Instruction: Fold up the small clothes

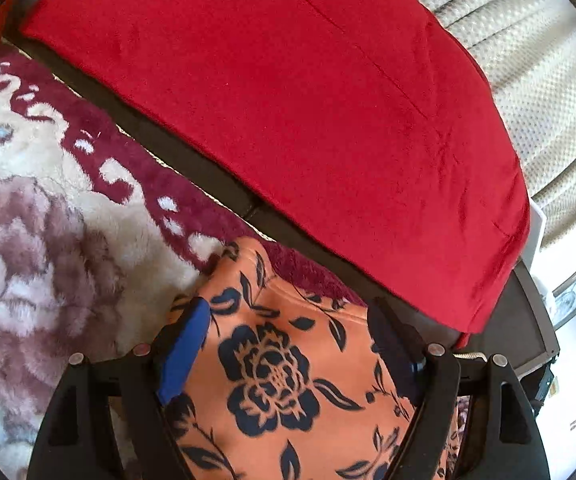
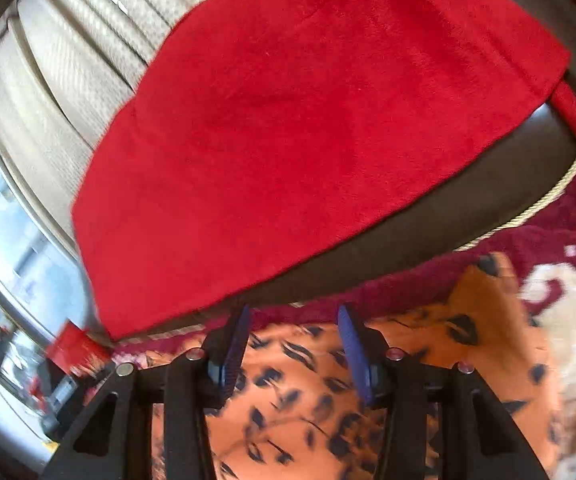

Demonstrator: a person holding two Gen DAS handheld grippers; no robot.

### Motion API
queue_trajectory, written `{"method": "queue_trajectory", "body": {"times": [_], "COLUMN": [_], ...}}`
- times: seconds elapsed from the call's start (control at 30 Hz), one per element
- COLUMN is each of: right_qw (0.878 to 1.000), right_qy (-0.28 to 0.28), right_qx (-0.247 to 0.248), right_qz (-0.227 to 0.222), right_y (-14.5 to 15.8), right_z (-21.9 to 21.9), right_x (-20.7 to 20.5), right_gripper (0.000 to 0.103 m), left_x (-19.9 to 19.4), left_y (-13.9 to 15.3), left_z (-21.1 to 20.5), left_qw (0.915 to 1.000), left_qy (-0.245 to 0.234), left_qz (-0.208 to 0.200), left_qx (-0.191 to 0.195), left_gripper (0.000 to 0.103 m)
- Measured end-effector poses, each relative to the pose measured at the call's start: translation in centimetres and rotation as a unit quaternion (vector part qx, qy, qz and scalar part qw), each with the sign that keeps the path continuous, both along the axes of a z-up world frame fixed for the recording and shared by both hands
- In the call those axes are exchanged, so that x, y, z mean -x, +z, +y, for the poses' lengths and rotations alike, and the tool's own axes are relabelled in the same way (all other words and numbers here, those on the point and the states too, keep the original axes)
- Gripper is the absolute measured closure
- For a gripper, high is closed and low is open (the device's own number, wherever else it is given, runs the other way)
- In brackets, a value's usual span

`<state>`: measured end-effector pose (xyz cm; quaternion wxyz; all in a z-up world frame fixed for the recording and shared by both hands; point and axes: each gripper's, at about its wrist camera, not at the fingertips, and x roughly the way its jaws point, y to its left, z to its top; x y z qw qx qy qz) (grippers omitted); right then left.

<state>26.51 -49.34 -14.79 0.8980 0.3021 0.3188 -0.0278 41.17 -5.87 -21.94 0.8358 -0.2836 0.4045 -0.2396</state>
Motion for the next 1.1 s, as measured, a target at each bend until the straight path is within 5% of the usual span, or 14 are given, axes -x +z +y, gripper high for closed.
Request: {"method": "queue_trajectory", "body": {"times": [0.13,0.27,0.33,0.4,0.43,0.53,0.7,0.83,0.93,1.1], "right_qw": [0.999,0.995,0.991,0.988,0.986,0.986,0.992,0.992,0.976,0.968], "right_qy": [-0.028,-0.046,-0.051,-0.054,-0.060,-0.060,-0.044,-0.010,-0.004,-0.049], "right_qx": [-0.011,-0.028,-0.058,-0.079,-0.073,-0.045,-0.057,-0.118,-0.214,-0.242], "right_qz": [0.038,0.086,0.109,0.120,0.137,0.147,0.104,0.053,0.044,0.040], "right_y": [0.3,-1.0,-2.2,-3.0,-3.4,-3.2,-1.6,-1.4,-2.8,-4.3], "right_z": [-1.5,-2.9,-3.3,-3.3,-3.1,-2.0,-0.7,1.3,2.2,2.6], "right_x": [3.1,4.9,6.0,7.2,8.0,10.6,15.1,16.8,18.3,20.8], "right_gripper": [0.054,0.054,0.054,0.054,0.054,0.054,0.052,0.045,0.042,0.032], "left_x": [3.0,6.2,8.3,9.6,10.0,11.9,14.9,16.5,16.3,14.9], "left_y": [2.1,2.0,1.1,-0.9,-1.5,-1.4,-0.6,0.2,0.3,-1.3], "left_z": [-1.3,-3.1,-3.9,-5.1,-5.4,-5.0,-3.2,-2.2,-1.5,-3.5], "left_qw": [0.9971,0.9840,0.9693,0.9428,0.9363,0.9339,0.9474,0.9555,0.9620,0.9473], "left_qy": [-0.030,-0.064,-0.074,-0.093,-0.101,-0.104,-0.093,-0.072,-0.055,-0.058], "left_qz": [-0.031,-0.030,-0.025,0.000,0.002,-0.019,-0.030,-0.047,-0.042,-0.044], "left_qx": [-0.063,-0.163,-0.233,-0.320,-0.336,-0.342,-0.305,-0.282,-0.264,-0.312], "left_gripper": [0.022,0.022,0.022,0.021,0.021,0.021,0.021,0.021,0.015,0.008]}}
